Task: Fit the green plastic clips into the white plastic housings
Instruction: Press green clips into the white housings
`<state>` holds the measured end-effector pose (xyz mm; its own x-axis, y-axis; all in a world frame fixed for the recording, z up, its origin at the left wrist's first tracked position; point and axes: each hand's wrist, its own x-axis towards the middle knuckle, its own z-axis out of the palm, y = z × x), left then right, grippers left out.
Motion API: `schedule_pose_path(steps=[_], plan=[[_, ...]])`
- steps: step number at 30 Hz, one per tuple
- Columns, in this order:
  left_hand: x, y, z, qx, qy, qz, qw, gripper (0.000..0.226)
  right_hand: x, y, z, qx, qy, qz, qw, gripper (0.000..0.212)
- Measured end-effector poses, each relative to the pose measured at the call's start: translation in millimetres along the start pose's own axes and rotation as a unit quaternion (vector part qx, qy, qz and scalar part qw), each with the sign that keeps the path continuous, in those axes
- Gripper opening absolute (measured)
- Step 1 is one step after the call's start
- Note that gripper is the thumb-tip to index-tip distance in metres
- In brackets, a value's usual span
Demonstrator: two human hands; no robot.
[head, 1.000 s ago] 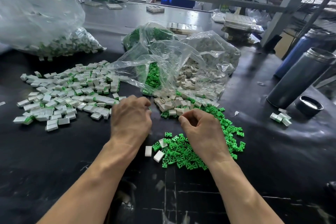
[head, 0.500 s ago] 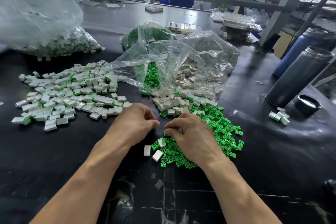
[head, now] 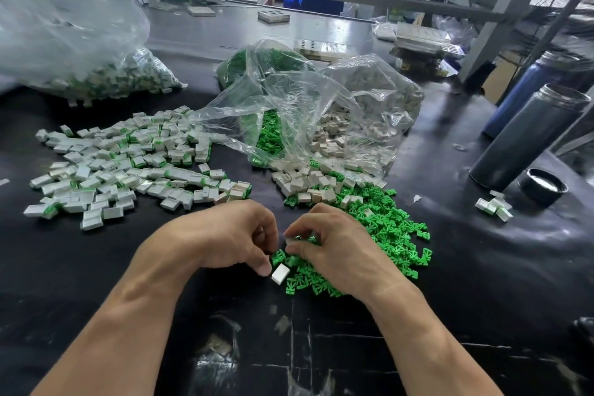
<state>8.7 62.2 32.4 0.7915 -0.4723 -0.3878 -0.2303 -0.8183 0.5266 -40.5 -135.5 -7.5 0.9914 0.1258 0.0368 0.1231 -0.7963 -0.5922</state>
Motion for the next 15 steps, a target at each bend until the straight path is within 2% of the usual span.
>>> schedule_pose_path(steps=[5,8,11,15], plan=[[5.3,11.6,8.9,-0.027,0.061,0.039,0.997,0.017,2.2,1.7,-1.6,-0.023,0.069,0.022,0.997,0.013],[0.8,9.9,6.6,-0.057,0.030,0.041,0.997,0.027,1.6,3.1,-5.2,-0.022,0.082,0.039,0.996,0.012],[-2.6,10.2,7.1,-0.019,0.007,0.037,0.999,0.038,-0.5,4.7,-7.0,-0.012,0.087,0.041,0.995,0.009],[0.2,11.0,9.9,-0.008,0.033,0.054,0.998,0.029,-1.2,6.7,-7.5,0.025,0.109,0.037,0.993,0.008]])
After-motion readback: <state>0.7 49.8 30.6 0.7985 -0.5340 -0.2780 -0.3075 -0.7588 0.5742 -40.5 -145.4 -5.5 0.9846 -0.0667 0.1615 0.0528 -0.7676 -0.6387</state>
